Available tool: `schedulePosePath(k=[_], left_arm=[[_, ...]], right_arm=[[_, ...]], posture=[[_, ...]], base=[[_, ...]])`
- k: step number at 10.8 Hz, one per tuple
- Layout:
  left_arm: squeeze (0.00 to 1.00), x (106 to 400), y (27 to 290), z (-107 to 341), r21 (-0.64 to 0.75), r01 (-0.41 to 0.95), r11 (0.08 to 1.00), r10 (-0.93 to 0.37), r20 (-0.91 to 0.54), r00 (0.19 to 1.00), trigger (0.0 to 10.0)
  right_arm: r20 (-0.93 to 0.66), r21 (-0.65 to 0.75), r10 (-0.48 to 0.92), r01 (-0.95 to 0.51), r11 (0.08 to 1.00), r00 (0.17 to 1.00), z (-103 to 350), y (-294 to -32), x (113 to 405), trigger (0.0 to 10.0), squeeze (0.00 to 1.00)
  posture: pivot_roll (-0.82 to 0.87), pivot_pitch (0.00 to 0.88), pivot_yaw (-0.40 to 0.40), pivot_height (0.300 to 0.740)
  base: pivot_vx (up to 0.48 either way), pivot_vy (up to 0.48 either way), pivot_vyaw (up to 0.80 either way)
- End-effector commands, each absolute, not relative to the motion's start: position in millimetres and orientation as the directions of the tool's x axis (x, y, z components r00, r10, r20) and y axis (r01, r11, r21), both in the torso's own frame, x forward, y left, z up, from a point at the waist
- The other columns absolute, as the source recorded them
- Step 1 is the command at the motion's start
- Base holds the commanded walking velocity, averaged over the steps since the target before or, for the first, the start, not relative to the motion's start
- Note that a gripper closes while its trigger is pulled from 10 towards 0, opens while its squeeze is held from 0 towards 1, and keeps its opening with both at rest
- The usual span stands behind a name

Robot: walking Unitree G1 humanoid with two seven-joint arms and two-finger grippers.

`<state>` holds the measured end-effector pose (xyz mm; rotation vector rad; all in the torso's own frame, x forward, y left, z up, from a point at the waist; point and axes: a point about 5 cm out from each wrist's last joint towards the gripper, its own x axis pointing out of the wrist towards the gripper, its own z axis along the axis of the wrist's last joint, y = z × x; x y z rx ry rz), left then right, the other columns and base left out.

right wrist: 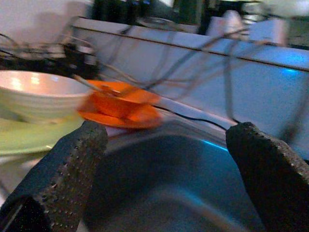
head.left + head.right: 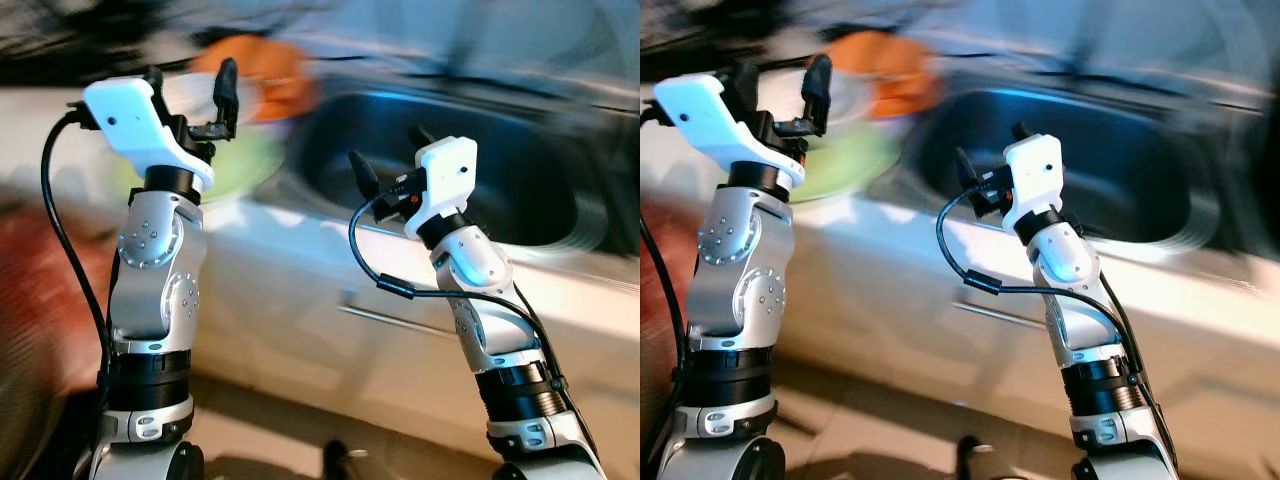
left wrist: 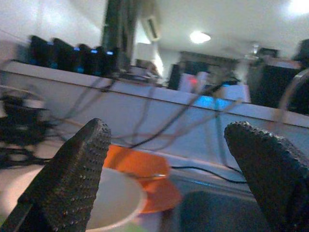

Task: Kitchen organization

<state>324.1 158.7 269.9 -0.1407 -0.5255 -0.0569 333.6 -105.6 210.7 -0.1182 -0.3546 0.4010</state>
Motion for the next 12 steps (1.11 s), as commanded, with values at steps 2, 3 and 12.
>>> schedulePosePath(k=[2,3,12], left_arm=[[0.00,326.5,166.8,281.5,-0.113,0.045,0.993,0.021,0.522,0.852,10.0],[0.00,328.3,174.0,285.0,-0.125,0.012,0.992,0.055,0.521,0.852,10.0],[0.00,331.3,207.3,285.9,-0.152,-0.180,0.972,0.232,0.489,0.841,10.0]], right_arm=[[0.336,-0.175,0.382,-0.341,0.924,0.861,215.2,-109.5,337.1,10.0,0.00],[0.336,-0.179,0.383,-0.341,0.923,0.860,215.4,-109.5,337.6,10.0,0.00],[0.351,-0.214,0.397,-0.340,0.916,0.848,216.0,-109.8,337.4,10.0,0.00]], posture=[[0.03,0.029,-0.011,0.740],[0.03,0.030,-0.012,0.740],[0.02,0.035,-0.019,0.740]], base=[[0.000,0.000,-0.80],[0.000,0.000,-0.80],[0.000,0.000,-0.18]])
